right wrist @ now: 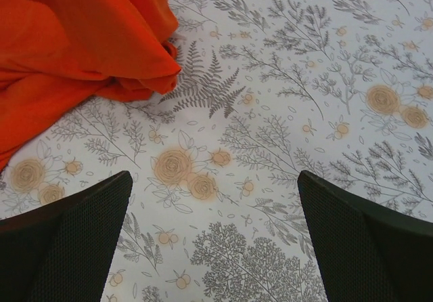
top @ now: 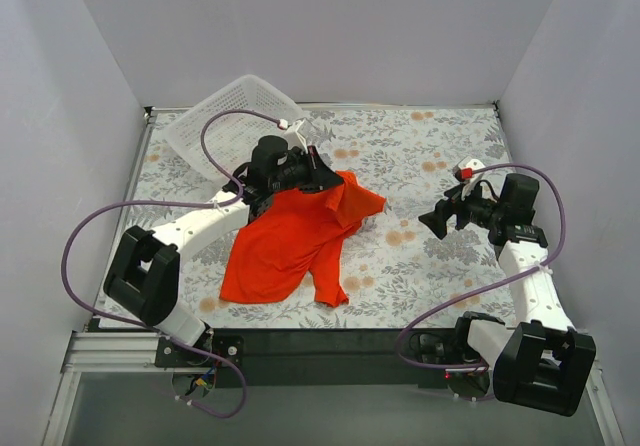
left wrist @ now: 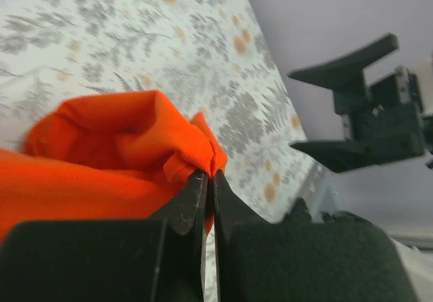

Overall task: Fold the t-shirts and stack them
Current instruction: Move the tshirt to the center of the board, then flatten the tshirt out

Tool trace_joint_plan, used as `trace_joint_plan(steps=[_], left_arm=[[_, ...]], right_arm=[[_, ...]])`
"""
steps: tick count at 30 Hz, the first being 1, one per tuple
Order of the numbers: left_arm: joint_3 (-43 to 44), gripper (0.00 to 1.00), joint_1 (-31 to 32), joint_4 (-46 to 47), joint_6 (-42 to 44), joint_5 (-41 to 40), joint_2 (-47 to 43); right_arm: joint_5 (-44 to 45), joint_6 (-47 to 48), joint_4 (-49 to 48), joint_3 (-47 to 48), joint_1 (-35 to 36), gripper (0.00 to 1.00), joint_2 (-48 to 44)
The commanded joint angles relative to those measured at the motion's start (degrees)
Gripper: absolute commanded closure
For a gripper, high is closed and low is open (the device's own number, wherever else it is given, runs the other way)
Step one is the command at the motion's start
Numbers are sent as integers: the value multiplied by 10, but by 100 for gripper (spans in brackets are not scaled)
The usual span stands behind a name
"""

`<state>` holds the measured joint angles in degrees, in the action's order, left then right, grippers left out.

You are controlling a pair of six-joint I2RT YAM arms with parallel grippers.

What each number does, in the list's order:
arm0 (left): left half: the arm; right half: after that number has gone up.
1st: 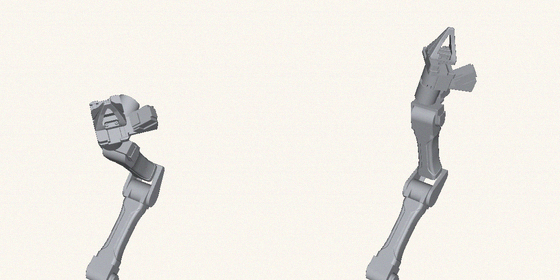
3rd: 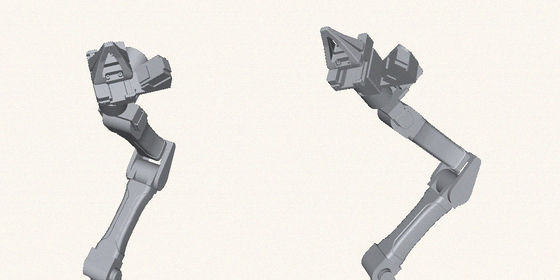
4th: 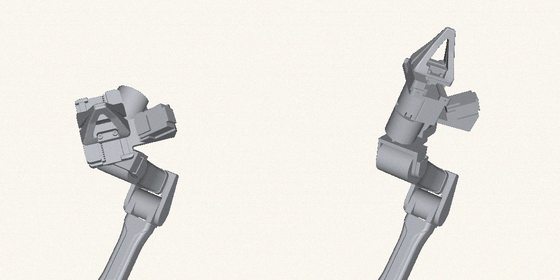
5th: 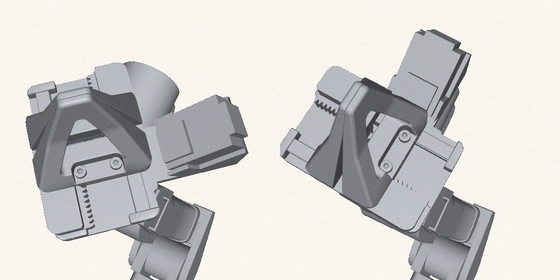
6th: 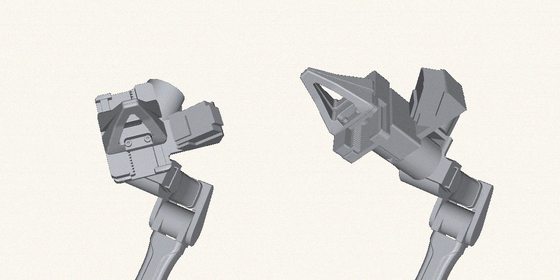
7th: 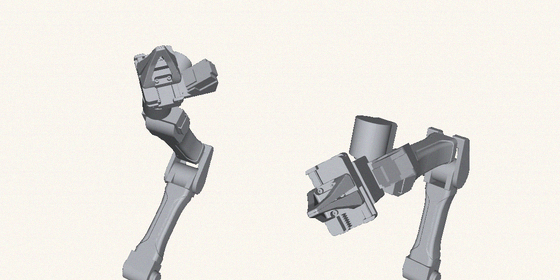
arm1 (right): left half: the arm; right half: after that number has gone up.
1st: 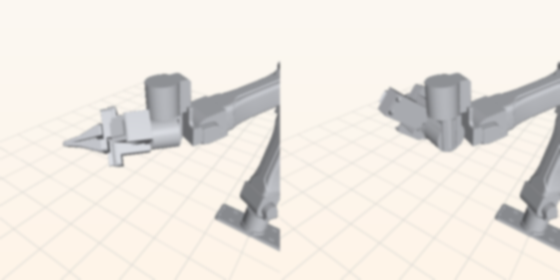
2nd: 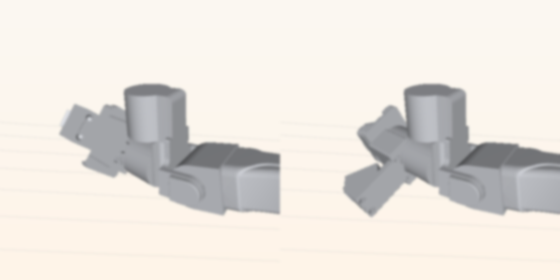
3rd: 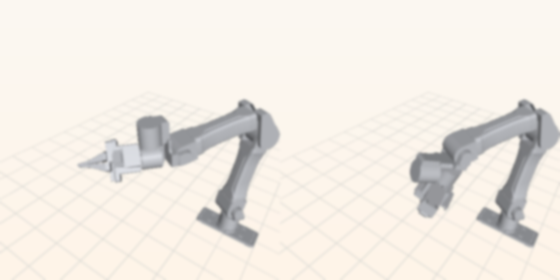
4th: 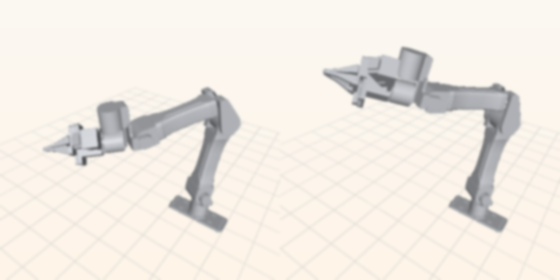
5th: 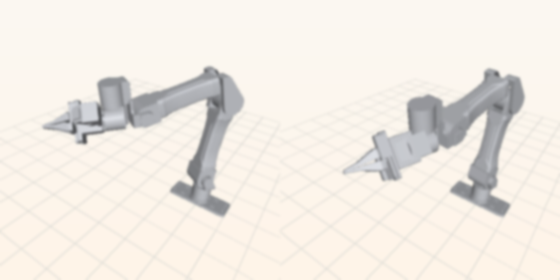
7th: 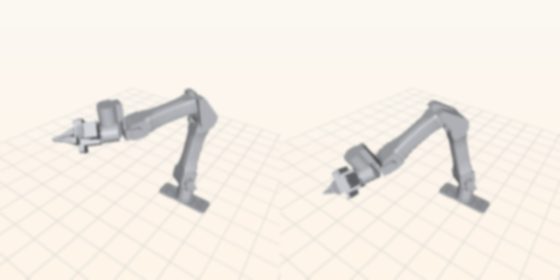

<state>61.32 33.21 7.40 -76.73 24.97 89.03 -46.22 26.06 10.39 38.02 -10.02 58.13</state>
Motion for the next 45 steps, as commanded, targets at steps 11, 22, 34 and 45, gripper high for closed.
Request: trace_joint_plan(steps=[11, 22, 34, 45], left_arm=[[13, 100, -3, 10, 46, -13, -69], [-172, 100, 14, -100, -77, 206, -291], [-232, 27, 113, -329, -93, 14, -455], [-211, 15, 113, -390, -82, -286, -439]], right_arm=[[-125, 47, 39, 11, 8, 2, 14], [-94, 35, 44, 21, 8, 2, 22], [-122, 19, 83, 49, 29, 3, 98], [-46, -137, 58, 163, 174, 10, 326]])
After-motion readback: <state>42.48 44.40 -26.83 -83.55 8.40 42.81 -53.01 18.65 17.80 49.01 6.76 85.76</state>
